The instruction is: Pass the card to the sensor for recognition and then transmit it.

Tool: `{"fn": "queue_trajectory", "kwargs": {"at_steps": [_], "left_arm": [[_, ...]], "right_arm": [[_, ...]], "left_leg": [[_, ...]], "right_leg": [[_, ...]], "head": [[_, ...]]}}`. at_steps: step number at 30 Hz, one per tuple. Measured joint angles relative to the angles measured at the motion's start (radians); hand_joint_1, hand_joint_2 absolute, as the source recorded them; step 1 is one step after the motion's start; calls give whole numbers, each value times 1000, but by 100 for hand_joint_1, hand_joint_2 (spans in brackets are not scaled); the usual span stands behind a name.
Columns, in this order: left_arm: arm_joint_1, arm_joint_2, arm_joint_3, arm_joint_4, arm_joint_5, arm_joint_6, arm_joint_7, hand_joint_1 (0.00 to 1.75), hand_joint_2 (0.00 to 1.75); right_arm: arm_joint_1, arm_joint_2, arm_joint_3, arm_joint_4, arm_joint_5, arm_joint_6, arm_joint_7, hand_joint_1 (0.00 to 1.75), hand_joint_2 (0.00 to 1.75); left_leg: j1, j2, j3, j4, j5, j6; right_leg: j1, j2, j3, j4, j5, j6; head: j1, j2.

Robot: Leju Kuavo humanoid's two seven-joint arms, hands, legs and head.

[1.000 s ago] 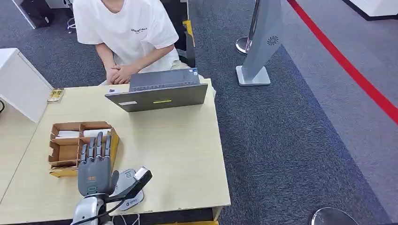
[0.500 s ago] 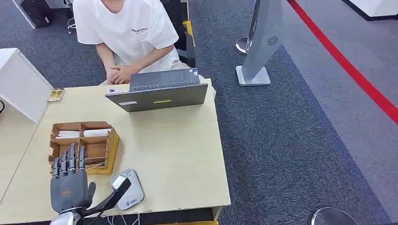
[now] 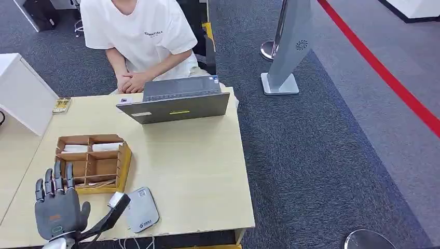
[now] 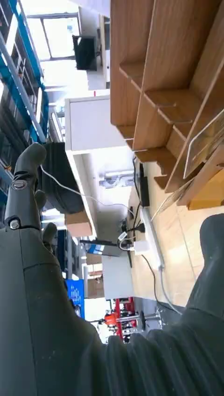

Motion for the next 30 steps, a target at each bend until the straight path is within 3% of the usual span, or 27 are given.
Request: {"fn": "queue_trajectory", "kwargs": {"at_steps": [11, 30], "left_arm": [[-25, 24, 9, 24, 0, 18, 40, 0, 175], [-129, 24, -27, 183, 0, 26, 86, 0, 175]], "right_arm": [[0, -1, 2, 0, 0, 8, 0, 0, 175], [-1, -1, 34, 0, 0, 10, 14, 0, 175]], "left_leg": [[0, 0, 0, 0, 0, 0], [0, 0, 0, 0, 0, 0]], "right_leg": [[0, 0, 0, 0, 0, 0], [0, 0, 0, 0, 0, 0]], "head": [[0, 0], [0, 0]]}}
